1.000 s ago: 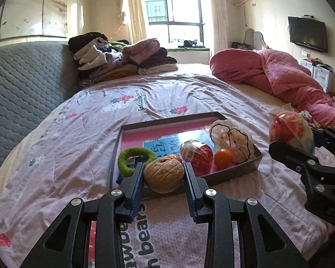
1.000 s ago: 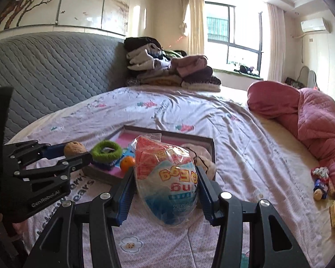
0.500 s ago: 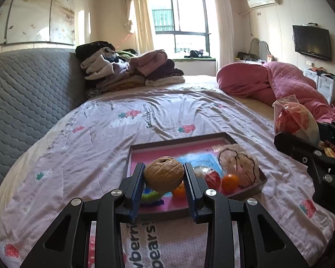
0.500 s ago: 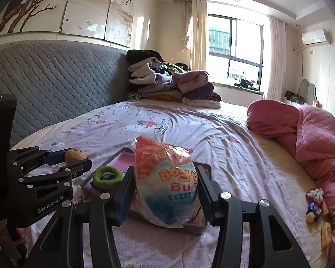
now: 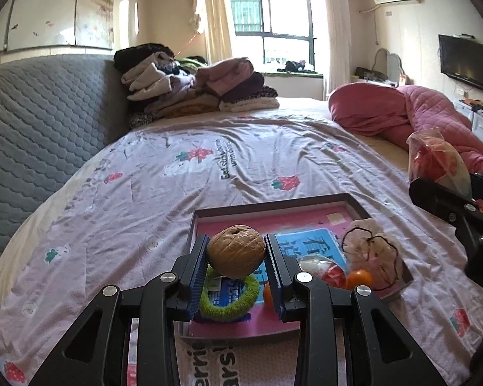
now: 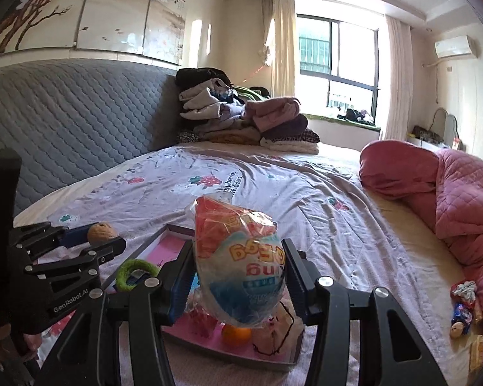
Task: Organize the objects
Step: 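Carry walnut in left gripper while right gripper carries blue egg over tray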
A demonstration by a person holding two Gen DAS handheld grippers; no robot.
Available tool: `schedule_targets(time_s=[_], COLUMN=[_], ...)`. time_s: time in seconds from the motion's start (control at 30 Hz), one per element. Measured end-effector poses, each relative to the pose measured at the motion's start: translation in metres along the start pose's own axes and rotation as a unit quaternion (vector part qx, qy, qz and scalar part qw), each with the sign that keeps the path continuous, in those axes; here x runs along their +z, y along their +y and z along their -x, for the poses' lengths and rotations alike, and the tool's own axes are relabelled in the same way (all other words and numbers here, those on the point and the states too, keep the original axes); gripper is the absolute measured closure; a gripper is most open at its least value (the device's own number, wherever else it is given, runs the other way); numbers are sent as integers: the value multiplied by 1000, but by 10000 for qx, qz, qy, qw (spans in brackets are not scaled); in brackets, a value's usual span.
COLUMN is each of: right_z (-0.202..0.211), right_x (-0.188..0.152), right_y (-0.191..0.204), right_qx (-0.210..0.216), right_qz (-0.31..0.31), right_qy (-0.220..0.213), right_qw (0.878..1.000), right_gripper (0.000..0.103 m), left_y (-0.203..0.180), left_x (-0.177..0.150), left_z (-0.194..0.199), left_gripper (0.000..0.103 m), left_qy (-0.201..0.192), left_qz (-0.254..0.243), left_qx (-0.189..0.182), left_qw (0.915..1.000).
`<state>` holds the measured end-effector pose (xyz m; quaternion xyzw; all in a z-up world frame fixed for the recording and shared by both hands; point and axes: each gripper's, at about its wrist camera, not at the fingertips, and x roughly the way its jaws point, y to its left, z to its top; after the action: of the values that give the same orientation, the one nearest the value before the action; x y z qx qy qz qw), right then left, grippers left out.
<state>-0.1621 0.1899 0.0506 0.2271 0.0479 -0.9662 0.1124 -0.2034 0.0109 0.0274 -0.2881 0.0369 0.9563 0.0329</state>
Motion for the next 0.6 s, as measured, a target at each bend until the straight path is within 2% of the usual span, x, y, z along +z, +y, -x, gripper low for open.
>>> schedule_targets(time_s=[0.4,0.6], right_z=[-28,-41], right_x=[15,15], right_y=[-18,-31], right_qx=[-61,-115], right_qz=[69,-12], right_qy=[-68,-11], right_qw=[9999,9999], right_gripper=[51,51], left_y=[-3,-9], left_x=[13,21], left_z=[-48,-64], left_gripper=[68,68], left_qy=[175,219], left_qz=[93,118], left_qx=[129,60], left_qw=[9997,9997])
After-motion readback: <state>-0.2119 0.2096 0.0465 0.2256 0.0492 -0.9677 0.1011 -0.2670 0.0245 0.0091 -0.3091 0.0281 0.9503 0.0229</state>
